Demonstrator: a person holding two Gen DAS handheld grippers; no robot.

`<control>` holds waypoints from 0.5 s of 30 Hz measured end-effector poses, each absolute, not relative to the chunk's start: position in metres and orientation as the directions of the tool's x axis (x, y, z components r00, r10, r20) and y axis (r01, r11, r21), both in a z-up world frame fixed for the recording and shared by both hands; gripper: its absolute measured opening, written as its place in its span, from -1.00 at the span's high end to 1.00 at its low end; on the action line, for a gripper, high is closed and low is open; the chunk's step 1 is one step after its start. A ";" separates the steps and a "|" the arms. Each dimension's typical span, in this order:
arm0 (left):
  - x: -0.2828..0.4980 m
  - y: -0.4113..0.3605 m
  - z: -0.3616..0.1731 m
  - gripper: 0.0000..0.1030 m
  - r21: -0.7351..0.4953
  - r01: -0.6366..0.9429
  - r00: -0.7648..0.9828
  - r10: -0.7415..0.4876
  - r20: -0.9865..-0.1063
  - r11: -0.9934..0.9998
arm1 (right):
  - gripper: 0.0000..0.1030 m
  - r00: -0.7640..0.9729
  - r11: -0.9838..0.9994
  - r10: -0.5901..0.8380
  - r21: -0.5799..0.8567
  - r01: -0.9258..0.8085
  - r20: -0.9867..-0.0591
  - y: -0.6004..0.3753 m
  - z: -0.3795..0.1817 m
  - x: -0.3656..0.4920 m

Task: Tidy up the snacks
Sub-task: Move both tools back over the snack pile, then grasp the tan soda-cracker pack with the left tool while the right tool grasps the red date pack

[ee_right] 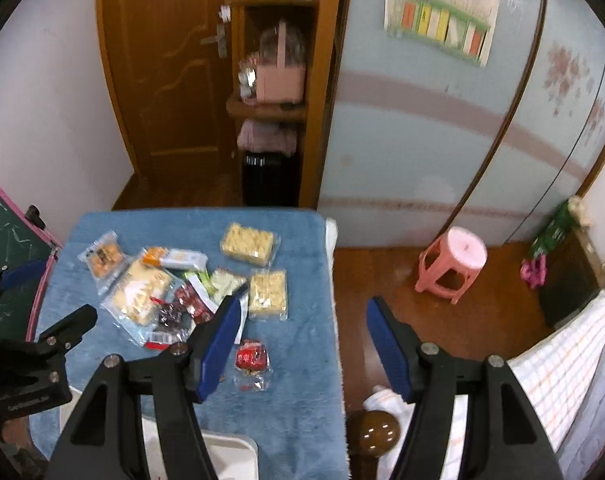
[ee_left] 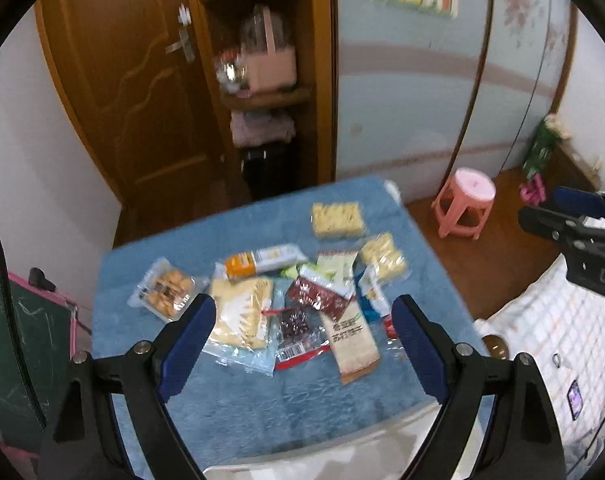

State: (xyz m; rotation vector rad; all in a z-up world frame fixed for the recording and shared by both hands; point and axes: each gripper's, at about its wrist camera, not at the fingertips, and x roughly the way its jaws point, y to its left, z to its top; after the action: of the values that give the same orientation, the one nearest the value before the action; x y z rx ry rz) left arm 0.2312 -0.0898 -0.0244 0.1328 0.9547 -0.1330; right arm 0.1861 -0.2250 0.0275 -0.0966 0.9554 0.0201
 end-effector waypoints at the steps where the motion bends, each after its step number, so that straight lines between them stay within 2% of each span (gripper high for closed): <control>1: 0.240 -0.093 -0.039 -0.73 0.061 0.163 0.547 -0.038 -0.836 0.985 | -0.28 0.545 0.996 -0.016 -0.059 -0.061 -0.838 -0.227 0.009 0.195; 4: 0.267 -0.102 -0.094 -0.73 0.072 0.143 0.455 -0.001 -0.890 0.987 | -0.28 0.471 0.998 0.008 -0.022 -0.058 -0.882 -0.228 -0.034 0.209; 10: 0.288 -0.115 -0.184 -0.73 0.014 0.108 0.265 -0.015 -0.964 0.994 | -0.28 0.337 0.998 0.053 0.043 -0.037 -0.940 -0.230 -0.105 0.223; 15: 0.292 -0.121 -0.219 -0.73 -0.025 0.067 0.199 -0.038 -0.979 0.997 | -0.28 0.272 0.997 0.078 0.073 -0.030 -0.959 -0.230 -0.140 0.227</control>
State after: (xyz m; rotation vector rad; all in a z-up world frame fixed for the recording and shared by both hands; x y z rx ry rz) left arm 0.2920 -0.1213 -0.2187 0.0245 1.3683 -0.0733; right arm 0.2273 -0.2299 -0.1402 0.0431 1.2937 0.0727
